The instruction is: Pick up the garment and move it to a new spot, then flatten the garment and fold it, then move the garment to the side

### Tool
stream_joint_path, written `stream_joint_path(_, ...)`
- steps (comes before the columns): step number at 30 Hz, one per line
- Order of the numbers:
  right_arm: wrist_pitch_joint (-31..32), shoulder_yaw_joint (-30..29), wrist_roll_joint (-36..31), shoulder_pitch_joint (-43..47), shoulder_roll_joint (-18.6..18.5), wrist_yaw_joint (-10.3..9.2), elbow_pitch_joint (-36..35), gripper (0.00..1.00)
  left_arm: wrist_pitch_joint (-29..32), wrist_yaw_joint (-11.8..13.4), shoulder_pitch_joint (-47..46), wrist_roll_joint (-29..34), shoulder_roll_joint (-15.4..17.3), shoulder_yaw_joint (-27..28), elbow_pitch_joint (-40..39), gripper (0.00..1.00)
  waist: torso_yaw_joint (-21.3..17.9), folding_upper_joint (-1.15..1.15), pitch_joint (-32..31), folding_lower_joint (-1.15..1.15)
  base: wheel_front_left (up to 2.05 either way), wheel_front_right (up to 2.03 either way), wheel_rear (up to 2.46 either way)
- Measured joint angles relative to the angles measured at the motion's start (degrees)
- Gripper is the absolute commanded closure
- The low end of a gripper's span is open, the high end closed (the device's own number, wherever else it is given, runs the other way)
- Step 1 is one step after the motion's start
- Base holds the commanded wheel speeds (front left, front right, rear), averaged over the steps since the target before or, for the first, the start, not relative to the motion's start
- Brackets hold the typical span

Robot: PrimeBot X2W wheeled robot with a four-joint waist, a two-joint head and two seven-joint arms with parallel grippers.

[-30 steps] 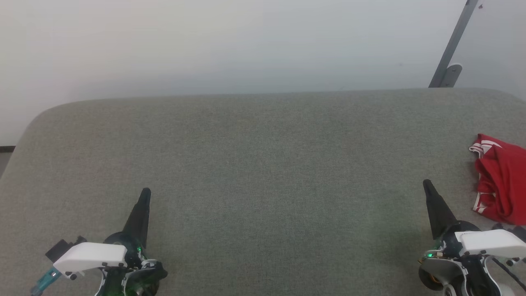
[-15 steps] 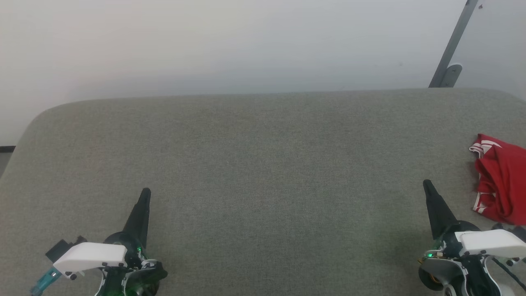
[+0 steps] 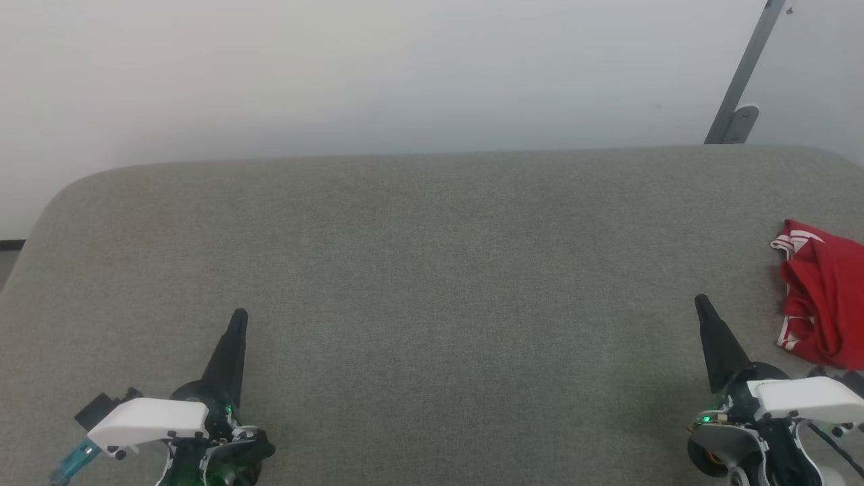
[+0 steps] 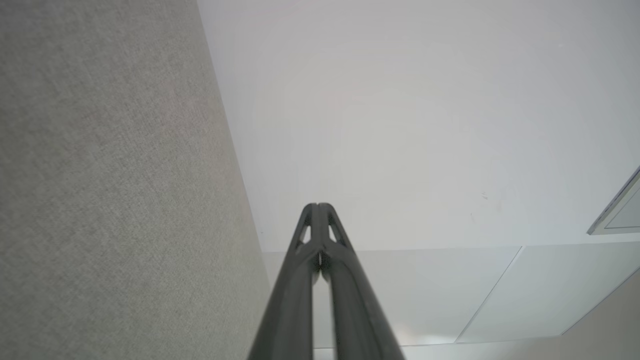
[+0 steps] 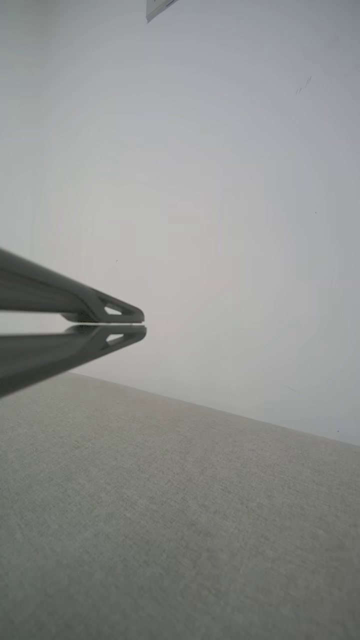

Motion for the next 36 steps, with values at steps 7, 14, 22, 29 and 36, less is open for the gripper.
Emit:
stream_joint_path(7,0.0,0.0,0.0,0.0,0.0,0.0,0.0,1.0,0.0,0.0,0.0,0.0,0.0,0.0,0.0,1.0,0.0,0.0,0.0,0.0,0.0,0.0,0.0)
stream_joint_path(14,0.0,0.0,0.0,0.0,0.0,0.0,0.0,1.0,0.0,0.0,0.0,0.0,0.0,0.0,0.0,1.0,0.0,0.0,0.0,0.0,0.0,0.0,0.0)
stream_joint_path(22,0.0,0.0,0.0,0.0,0.0,0.0,0.0,1.0,0.0,0.0,0.0,0.0,0.0,0.0,0.0,1.0,0.0,0.0,0.0,0.0,0.0,0.0,0.0)
stream_joint_path(29,0.0,0.0,0.0,0.0,0.0,0.0,0.0,1.0,0.0,0.0,0.0,0.0,0.0,0.0,0.0,1.0,0.0,0.0,0.0,0.0,0.0,0.0,0.0)
stream_joint_path(36,0.0,0.0,0.0,0.0,0.0,0.0,0.0,1.0,0.0,0.0,0.0,0.0,0.0,0.0,0.0,1.0,0.0,0.0,0.0,0.0,0.0,0.0,0.0)
